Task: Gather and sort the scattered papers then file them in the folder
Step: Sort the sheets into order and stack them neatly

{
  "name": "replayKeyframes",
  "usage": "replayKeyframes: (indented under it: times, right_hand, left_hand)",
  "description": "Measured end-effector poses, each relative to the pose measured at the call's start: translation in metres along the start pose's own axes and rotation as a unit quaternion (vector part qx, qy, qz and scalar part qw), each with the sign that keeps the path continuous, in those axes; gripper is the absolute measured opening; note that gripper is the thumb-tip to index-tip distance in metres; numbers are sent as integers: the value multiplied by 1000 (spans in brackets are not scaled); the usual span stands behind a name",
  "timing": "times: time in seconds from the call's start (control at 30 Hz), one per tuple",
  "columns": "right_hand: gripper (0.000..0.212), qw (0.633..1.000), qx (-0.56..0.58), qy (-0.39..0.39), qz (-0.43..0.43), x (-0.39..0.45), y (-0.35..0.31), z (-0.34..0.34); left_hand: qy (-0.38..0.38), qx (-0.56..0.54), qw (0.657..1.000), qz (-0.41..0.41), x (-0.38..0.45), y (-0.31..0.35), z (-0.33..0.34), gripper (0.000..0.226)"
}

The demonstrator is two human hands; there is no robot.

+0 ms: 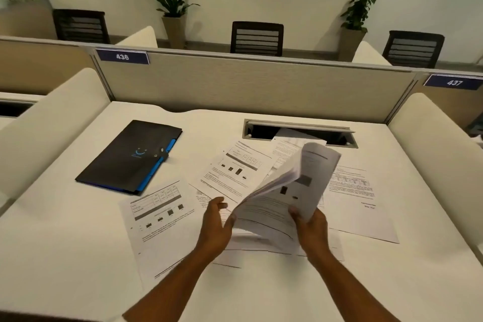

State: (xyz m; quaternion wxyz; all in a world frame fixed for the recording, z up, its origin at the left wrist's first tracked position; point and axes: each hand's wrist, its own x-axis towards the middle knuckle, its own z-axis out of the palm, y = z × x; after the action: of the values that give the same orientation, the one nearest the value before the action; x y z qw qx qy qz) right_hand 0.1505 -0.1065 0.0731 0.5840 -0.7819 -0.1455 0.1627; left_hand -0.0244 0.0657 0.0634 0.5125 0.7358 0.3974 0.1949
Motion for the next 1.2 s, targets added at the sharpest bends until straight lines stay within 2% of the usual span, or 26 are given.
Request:
replayKeyframes:
  times: [0.1,0.2,0.3,0.4,0.47,0.67,0.87,0.97,1.03,1.13,1.2]
  right_hand:
    - [36,999,-11,-21,29,4,11,-14]
    - [46,998,-19,-22,56,0,33,-28]
    - [51,996,-7,-14,91,-4,53,-31]
    - [54,994,3,-7,109,-7,62,-26]
    - [53,993,4,-10,122,-7,65,-24]
    - [39,990,-6,-24,140,-2,71,-24]
    - [49,990,-7,-38,139,3,74,-26]
    - [45,988,7,-43,150,5,75,-28]
    - [42,985,22,-49,162,7,76,-30]
    - [33,981,53,-50,180,10,79,-34]
    - [23,979,72,-47,184,11,79,-35]
  left_hand:
    - [120,90,981,-120,1,-29,-32,45]
    - [218,259,919,-204,-7,-57,-74,52]
    - [240,297,863,-330,-11,-75,-106,77]
    - [223,300,844,-384,-10,-83,-115,93]
    - [227,298,846,-379,-8,-85,-114,96]
    - [229,205,878,-368,-4,-86,-115,103]
    - [217,165,899,-342,-7,-95,-113,75]
    - [213,148,915,-311,-10,-93,-111,45]
    - [241,138,915,-292,-11,-88,-106,33]
    - [298,76,929,-204,-12,-69,-99,28]
    - [310,39,938,-149,-8,-51,-102,30]
